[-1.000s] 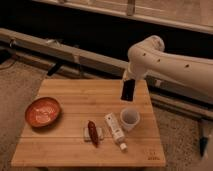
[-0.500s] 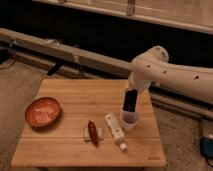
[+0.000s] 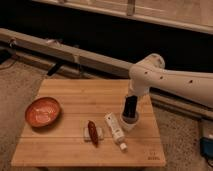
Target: Place the eraser in the ceramic cup
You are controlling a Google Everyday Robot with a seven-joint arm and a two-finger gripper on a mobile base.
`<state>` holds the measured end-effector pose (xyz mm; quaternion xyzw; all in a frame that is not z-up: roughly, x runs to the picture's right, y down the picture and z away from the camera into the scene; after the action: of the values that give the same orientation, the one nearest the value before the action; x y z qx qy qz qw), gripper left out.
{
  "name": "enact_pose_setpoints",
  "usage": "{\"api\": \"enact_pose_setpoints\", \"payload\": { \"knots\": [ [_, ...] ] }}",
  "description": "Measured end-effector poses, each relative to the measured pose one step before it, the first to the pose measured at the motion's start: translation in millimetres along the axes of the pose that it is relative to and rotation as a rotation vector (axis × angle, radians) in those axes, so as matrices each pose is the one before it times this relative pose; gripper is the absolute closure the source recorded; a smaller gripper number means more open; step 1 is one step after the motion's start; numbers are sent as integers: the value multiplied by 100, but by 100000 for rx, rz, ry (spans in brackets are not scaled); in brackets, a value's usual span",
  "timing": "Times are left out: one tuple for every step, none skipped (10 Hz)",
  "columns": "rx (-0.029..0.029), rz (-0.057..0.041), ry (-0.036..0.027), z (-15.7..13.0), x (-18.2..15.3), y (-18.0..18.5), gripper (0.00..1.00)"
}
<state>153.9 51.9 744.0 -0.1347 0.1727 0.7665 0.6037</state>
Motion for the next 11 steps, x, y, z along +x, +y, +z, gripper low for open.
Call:
{"api": "enact_pose_setpoints", "payload": {
  "knots": [
    [472,-258,-162,240,39,20,100],
    [804,-318,-1009,132,-129,7,98],
    [929,-54,-1520,57,-98,-170,91],
    [243,9,-416,0,-1,-75,82],
    [500,-63,-157,-23,75,-160,70],
    [435,-160,-303,-39,55,-62,60],
    [159,-137,-360,-80,50,32,49],
    [213,-113,-249,-41,37,7,41],
    [152,-21,-197,-50,91,30,29],
    [59,125,-144,-34,52,-58,24],
    [-10,158,-232,-86,48,-32,20]
  ]
}}
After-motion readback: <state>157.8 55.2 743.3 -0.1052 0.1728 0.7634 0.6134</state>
